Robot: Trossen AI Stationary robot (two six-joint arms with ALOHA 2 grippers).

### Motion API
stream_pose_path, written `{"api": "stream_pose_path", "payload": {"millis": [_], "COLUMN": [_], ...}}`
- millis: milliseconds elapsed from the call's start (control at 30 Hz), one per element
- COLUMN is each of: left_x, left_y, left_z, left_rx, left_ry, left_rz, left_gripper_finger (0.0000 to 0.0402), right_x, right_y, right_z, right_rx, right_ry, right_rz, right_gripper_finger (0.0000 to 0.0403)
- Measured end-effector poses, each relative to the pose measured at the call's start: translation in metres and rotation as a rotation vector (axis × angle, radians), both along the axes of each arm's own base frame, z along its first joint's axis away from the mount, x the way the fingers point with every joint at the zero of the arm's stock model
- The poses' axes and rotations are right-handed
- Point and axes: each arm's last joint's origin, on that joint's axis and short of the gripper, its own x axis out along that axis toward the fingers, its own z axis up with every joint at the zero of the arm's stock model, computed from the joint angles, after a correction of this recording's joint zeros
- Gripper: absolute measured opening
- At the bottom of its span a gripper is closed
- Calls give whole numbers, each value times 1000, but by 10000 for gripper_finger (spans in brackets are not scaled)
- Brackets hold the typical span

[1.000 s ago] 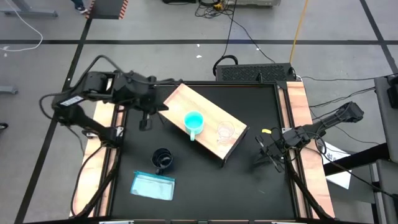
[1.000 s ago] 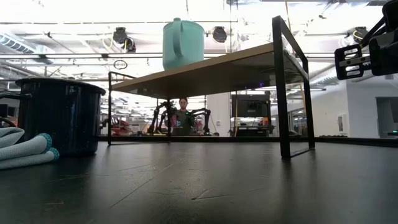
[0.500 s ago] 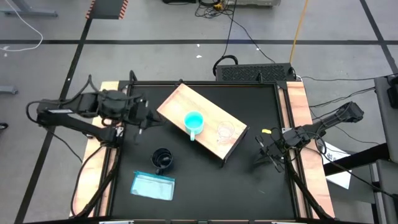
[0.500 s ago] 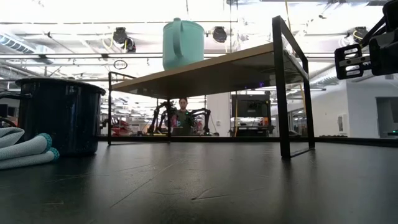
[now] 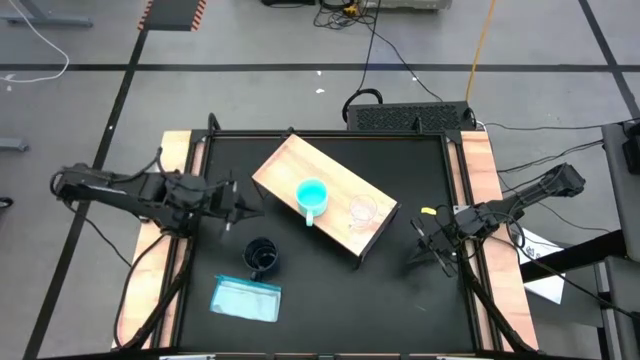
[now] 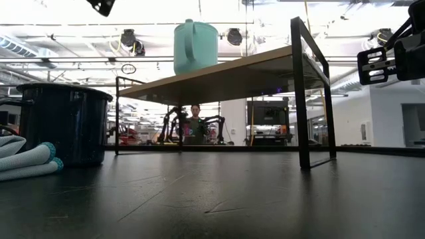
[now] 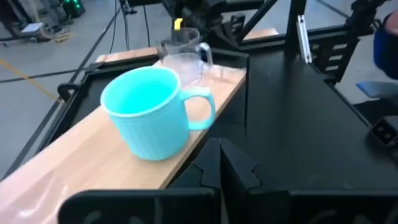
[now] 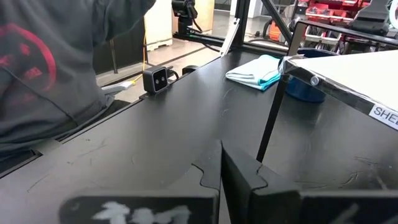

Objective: Stack small to large cups/mugs on shelf
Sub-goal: Put the dark blue mug on the shelf

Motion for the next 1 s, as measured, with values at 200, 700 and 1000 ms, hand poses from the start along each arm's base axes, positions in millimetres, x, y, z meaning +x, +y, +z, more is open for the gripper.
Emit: {"api": "stream_pose_path", "payload": {"millis": [200, 700, 1000], "left_x": [-10, -38, -39], "left_y": [-6, -5, -4], "left_z": [-23, -70, -114], "left_rx": [17, -78, -88], "left_ry": [-56, -253, -314], "left_rz": [-57, -134, -134], "left_gripper_finger": [0, 0, 0], "right_x": [0, 0, 0], "right_y": [0, 0, 0], "right_z": [0, -2, -1], "right_rx": [0, -8, -3], "right_ry": [1, 20, 10], "right_rz": [0, 0, 0], "right_gripper_finger": [0, 0, 0]}}
